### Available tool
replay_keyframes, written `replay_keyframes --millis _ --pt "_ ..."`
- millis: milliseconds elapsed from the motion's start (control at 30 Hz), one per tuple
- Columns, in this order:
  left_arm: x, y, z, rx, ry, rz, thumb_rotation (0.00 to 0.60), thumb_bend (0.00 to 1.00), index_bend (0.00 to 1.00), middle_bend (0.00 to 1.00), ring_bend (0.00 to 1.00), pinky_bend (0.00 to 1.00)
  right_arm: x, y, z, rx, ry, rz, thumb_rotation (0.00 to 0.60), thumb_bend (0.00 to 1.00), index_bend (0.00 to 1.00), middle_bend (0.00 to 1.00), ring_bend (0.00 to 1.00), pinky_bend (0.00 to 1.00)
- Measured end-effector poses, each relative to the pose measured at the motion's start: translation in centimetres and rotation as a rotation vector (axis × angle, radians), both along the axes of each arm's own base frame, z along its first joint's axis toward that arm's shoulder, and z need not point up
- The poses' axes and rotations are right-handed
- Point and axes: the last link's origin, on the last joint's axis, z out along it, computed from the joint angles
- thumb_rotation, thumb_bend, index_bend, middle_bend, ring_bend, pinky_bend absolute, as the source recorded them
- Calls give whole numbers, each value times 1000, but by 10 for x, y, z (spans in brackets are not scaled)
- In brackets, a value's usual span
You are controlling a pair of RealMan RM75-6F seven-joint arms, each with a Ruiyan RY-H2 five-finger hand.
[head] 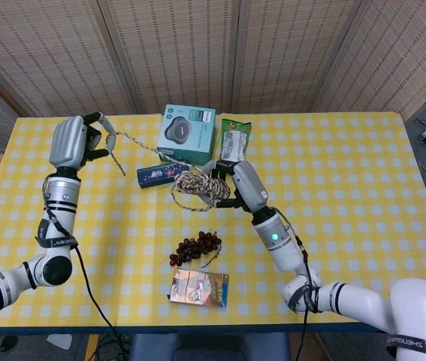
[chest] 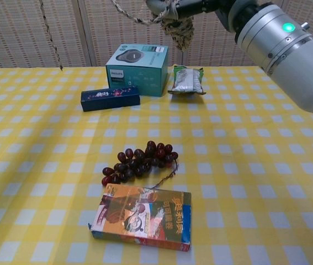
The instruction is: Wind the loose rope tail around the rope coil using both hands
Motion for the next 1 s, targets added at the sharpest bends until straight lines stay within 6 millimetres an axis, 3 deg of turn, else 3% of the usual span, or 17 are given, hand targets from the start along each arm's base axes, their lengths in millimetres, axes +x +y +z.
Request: replay_keyframes --millis 633,1000 --pt "-33 -29 -13 -64 93 -14 600 429 777 1000 1000 1000 6 -17 7 -92 -176 -143 600 285 830 658 569 629" --pt "-30 -55 -8 -43 162 -130 600 430 777 1000 1000 1000 6 -25 1 -151 -171 -237 600 295 833 660 569 629"
